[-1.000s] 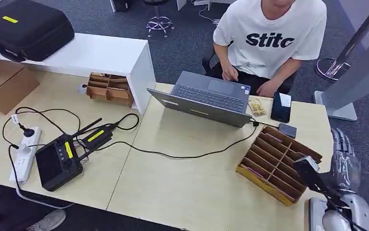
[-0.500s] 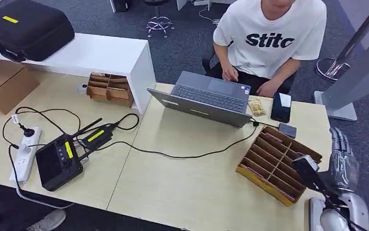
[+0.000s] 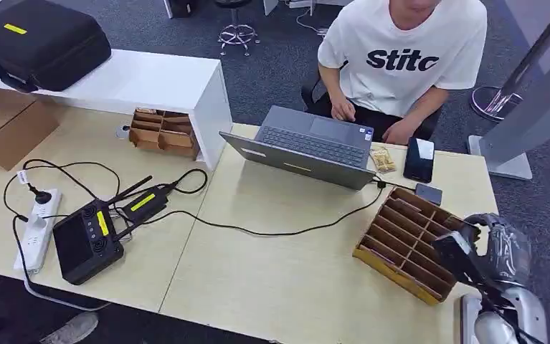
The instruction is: Pass the card to the sensor for recognition and then transmit it.
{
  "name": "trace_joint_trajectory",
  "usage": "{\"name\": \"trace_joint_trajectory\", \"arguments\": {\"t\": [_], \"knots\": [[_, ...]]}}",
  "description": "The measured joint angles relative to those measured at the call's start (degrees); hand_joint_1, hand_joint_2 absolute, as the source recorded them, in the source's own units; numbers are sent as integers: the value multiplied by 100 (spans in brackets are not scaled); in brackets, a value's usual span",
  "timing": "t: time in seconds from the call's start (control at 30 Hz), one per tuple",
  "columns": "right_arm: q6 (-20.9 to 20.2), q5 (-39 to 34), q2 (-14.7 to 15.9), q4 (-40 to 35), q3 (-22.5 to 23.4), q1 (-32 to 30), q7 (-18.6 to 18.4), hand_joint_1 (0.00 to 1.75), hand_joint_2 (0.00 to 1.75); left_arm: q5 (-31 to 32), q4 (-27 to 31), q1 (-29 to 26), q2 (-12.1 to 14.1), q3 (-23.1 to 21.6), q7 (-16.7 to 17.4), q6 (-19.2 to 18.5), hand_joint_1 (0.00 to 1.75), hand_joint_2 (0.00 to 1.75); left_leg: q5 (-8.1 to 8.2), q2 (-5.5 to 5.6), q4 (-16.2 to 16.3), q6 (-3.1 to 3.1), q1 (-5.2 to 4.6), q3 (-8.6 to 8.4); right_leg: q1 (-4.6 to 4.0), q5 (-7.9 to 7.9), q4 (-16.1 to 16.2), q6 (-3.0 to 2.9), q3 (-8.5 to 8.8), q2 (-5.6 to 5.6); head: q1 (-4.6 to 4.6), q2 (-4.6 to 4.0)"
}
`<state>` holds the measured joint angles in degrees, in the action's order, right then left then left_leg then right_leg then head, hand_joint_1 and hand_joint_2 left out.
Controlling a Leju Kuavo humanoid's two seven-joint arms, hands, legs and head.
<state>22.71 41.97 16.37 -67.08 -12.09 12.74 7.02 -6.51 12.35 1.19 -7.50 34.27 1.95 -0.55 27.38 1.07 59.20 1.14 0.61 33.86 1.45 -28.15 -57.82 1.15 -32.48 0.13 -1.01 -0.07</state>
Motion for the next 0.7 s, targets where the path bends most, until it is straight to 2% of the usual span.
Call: {"name": "trace_joint_trajectory", "arguments": {"t": [0.2, 0.47, 0.53, 0.7], "knots": [[-4, -2, -2, 2, 0, 14, 22, 159, 175, 0, 0, 0, 0, 0, 0, 2, 0, 175, 0, 0, 0, 0, 0, 0, 0, 0, 0, 0, 0, 0, 0, 0], [0, -35, -2, 0, 0, 15, 79, 159, 175, 0, 0, 0, 0, 0, 0, 7, 0, 175, 0, 0, 0, 0, 0, 0, 0, 0, 0, 0, 0, 0, 2, 0], [0, -35, -2, 0, 0, 15, 81, 154, 175, 0, 0, 0, 0, 0, 0, 7, 0, 175, 0, 0, 0, 0, 0, 0, 0, 0, 0, 0, 0, 0, 2, 0], [29, -70, -2, -39, 11, 15, 138, 164, 175, 0, 0, 0, 0, 0, 0, 7, 0, 175, 0, 0, 0, 0, 0, 0, 0, 0, 0, 0, 0, 0, 2, 0]]}}
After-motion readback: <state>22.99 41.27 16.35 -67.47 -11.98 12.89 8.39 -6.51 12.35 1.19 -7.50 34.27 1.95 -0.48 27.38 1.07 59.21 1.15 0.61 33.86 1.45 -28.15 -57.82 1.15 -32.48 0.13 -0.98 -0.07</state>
